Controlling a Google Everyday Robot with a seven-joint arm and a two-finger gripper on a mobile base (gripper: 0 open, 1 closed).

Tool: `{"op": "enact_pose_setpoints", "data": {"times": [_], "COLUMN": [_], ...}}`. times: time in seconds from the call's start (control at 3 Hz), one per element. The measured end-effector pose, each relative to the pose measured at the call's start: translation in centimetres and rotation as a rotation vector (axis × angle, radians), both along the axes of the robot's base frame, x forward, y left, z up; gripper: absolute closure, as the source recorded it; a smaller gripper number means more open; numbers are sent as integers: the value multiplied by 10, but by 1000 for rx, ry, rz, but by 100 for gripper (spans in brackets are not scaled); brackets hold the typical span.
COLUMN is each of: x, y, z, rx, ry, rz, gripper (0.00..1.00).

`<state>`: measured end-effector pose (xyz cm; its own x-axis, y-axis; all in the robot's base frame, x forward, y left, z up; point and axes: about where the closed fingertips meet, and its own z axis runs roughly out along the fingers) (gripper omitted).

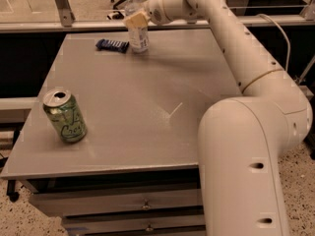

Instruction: Move blue plastic bottle near rxbar blueberry

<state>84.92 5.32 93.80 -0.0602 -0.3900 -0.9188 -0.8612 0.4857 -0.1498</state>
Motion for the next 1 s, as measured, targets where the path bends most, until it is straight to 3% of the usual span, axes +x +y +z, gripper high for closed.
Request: {"op": "enact_pose_setpoints", "data": {"times": [0.33, 0.67, 1.0], "x": [-2, -5, -13], "y": [-5, -14, -46], "z": [-8, -15, -7], "rx": [18, 32, 65], "ry": [42, 81, 56], "rz": [-23, -54, -97], "gripper": [0, 0, 0]}}
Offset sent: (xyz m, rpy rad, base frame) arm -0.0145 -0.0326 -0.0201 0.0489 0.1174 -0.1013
